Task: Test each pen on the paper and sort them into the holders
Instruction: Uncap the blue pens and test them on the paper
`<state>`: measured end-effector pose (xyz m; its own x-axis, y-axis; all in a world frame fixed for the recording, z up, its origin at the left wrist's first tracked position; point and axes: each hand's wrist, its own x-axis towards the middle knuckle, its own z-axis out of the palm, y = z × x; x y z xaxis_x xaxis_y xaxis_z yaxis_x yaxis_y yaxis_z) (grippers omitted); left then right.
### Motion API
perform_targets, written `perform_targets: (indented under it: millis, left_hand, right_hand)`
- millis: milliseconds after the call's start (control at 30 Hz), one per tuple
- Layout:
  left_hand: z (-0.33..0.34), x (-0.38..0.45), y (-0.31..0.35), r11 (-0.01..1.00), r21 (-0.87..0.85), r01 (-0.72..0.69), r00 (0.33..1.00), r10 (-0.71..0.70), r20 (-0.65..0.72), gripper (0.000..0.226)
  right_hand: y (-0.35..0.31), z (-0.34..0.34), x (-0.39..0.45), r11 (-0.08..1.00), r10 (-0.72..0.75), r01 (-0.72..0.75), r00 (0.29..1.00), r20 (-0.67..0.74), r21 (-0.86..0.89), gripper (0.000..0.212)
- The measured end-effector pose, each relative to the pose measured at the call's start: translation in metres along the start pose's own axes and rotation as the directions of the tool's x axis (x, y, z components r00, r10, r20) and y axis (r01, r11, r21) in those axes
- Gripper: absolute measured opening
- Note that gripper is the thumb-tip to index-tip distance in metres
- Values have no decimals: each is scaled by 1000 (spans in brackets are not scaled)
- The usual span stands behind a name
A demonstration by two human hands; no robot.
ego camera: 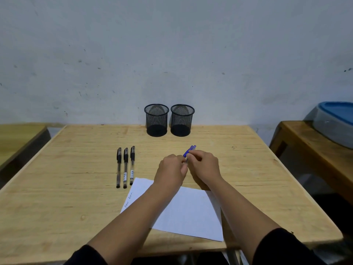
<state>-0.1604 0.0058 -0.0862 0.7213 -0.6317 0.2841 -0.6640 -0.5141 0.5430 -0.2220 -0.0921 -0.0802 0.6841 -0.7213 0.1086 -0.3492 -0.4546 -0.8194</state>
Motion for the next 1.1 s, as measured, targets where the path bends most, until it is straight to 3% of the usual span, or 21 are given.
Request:
perform_targets:
  millis: [133, 233, 400, 500, 633, 700, 767, 833, 900, 1000, 1100]
  left_hand:
    - [-7, -3, 2, 988, -150, -35, 998, 27, -57, 20]
    - [-15, -5, 2, 956, -294, -3, 997, -18, -69, 16]
    - [-37, 4, -1, 891, -446, 83, 980, -154, -125, 22]
    - [-50, 12, -5, 785, -594, 175, 957, -277, -83, 34]
    - [-60, 17, -23, 735, -634, 242, 944, -330, -23, 19]
    - [-64, 14, -33, 669, -690, 276, 925, -381, 1, 16]
    - [-66, 12, -42, 603, -738, 304, 907, -419, 31, 16]
    - [-66, 6, -45, 545, -783, 301, 918, -389, 82, 6]
    - [-64, 0, -41, 517, -811, 276, 945, -302, 129, 6]
    - [-65, -7, -34, 550, -801, 236, 969, -195, 152, 10]
    - [-72, -6, -38, 592, -770, 236, 969, -202, 142, 15]
  right_hand:
    - [-8, -1, 0, 924, 179, -169, 984, 2, 343, 20]
    - [-14, -2, -1, 859, 211, -192, 977, 13, 475, 19]
    - [-29, -5, -7, 856, 63, -115, 991, 118, 504, 25]
    - [-37, -6, -12, 889, -10, -86, 979, 205, 450, 18]
    - [-42, -16, -14, 890, -28, -130, 941, 338, 436, 17]
    - [-41, -24, -14, 802, -29, -231, 906, 422, 551, 20]
    - [-40, -30, -13, 629, -51, -336, 882, 469, 701, 25]
    - [-40, -27, -14, 561, -65, -335, 894, 443, 757, 20]
    - [-42, -17, -17, 599, -64, -283, 916, 397, 749, 15]
    - [-44, -2, -21, 617, -59, -227, 942, 331, 754, 11]
    - [-45, 5, -23, 678, -81, -138, 962, 260, 722, 12]
